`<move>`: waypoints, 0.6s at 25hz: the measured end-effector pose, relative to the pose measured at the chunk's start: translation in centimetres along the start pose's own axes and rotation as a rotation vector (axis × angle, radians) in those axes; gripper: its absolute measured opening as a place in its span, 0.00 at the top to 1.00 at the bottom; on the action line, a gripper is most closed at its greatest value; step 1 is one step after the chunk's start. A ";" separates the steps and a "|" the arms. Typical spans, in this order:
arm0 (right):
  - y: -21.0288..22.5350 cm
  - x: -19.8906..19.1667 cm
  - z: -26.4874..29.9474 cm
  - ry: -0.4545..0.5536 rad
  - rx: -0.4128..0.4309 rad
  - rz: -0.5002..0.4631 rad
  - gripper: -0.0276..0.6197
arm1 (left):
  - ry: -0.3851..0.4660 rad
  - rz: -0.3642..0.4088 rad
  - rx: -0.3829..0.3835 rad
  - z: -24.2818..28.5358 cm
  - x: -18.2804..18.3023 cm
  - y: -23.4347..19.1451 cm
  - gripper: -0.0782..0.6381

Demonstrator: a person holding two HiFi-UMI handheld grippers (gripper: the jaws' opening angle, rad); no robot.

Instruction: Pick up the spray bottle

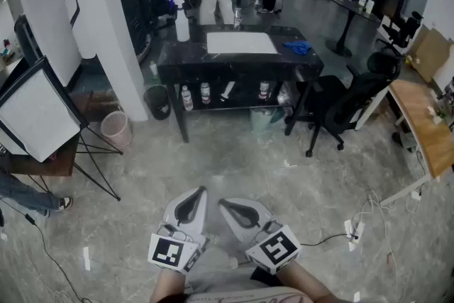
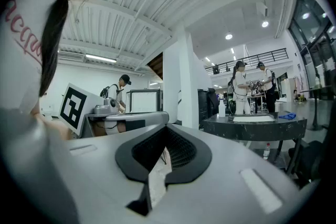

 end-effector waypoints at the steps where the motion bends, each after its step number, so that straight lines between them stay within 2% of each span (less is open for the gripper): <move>1: 0.1 0.1 -0.2 0.002 0.000 0.003 0.96 | 0.002 0.003 0.004 0.0 0.1 0.1 0.89; 10: -0.2 0.1 -1.1 0.002 0.023 -0.015 0.96 | 0.005 0.014 0.015 -0.3 0.4 1.2 0.89; 15: -0.3 -0.4 -0.1 -0.016 0.077 -0.069 0.95 | 0.008 0.015 0.030 0.0 0.2 0.6 0.89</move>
Point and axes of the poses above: the fingertips, and each gripper's own axes: z forward along the fingers, y to its right, x out of its top, the point moved 8 cm from there along -z, backward along the fingers, and after that the axes turned 9 degrees about -x, right-handed, at the moved point
